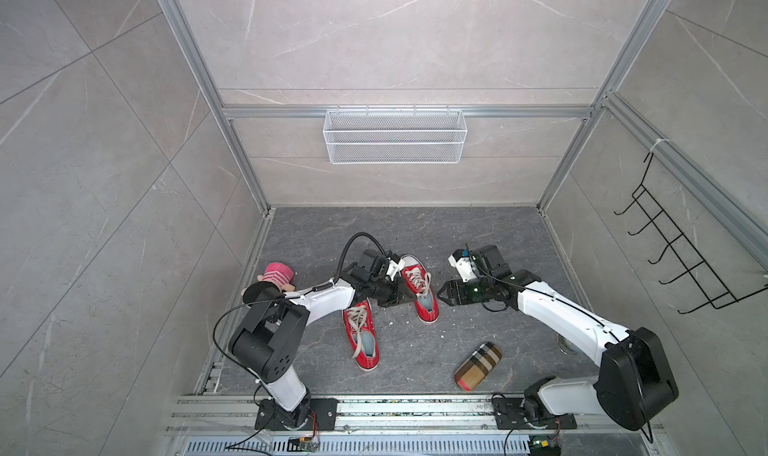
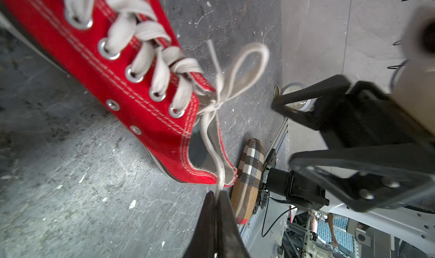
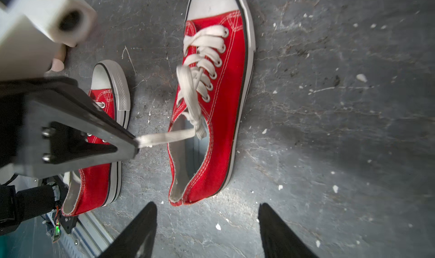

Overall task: Remove the insole from the shoe
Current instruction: Untie the shoelace on the shoe.

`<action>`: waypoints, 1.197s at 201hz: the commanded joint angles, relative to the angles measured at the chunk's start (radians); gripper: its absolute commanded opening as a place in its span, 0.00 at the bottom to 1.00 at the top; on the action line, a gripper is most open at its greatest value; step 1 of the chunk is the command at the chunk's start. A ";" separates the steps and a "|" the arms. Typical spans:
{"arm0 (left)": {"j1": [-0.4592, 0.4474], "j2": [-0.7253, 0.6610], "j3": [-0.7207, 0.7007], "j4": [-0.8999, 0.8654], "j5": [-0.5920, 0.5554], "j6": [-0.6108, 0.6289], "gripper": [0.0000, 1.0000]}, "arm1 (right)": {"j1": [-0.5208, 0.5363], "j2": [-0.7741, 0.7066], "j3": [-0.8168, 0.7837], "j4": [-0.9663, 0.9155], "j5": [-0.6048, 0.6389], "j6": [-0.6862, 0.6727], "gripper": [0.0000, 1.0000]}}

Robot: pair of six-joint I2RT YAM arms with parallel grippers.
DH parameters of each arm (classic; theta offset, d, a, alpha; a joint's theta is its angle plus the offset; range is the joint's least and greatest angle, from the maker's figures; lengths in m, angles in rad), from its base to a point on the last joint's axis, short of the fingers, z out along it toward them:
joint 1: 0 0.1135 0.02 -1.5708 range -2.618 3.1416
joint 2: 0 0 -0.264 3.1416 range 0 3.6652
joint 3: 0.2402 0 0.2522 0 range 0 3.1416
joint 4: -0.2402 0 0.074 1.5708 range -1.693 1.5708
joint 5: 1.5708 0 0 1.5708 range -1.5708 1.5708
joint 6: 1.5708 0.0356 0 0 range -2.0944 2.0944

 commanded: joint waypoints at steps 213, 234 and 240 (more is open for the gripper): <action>-0.002 -0.062 0.343 -0.264 -0.162 0.158 0.00 | 0.087 0.194 -0.126 0.267 -0.079 0.258 0.56; -0.001 -0.059 0.353 -0.275 -0.176 0.161 0.00 | 0.130 0.184 -0.149 0.315 -0.079 0.308 0.56; -0.001 -0.058 0.355 -0.280 -0.179 0.161 0.00 | 0.139 0.178 -0.155 0.328 -0.075 0.321 0.56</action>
